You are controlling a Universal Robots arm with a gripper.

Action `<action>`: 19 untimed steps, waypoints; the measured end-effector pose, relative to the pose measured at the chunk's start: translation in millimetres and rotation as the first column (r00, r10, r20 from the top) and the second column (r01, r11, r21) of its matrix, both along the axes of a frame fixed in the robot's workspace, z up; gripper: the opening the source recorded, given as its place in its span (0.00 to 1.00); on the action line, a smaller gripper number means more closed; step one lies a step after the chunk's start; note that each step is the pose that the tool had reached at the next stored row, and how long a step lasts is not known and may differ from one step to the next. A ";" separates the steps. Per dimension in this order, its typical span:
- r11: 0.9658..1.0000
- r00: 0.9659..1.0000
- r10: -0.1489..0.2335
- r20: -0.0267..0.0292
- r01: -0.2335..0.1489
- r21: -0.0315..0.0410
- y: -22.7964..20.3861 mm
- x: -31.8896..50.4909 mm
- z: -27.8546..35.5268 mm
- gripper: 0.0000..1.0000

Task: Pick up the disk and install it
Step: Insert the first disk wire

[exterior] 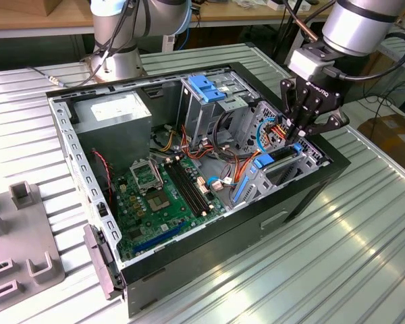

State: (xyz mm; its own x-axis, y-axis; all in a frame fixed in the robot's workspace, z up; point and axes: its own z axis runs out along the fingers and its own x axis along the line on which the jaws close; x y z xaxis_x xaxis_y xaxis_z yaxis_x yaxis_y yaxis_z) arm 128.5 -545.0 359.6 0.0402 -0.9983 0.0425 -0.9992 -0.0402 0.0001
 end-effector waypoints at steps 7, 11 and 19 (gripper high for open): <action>1.000 1.000 0.000 0.000 0.000 0.002 0.0 -1.8 -4.2 0.16; 1.000 1.000 0.000 0.000 0.000 0.003 0.0 -2.6 -6.5 0.16; 1.000 1.000 0.000 0.000 0.000 0.003 0.0 -2.7 -11.3 0.16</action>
State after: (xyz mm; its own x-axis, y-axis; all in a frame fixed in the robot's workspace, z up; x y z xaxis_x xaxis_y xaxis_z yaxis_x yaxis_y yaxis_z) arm 125.8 -545.0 348.3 0.0402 -0.9984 0.0394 -0.9992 -0.0402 0.0000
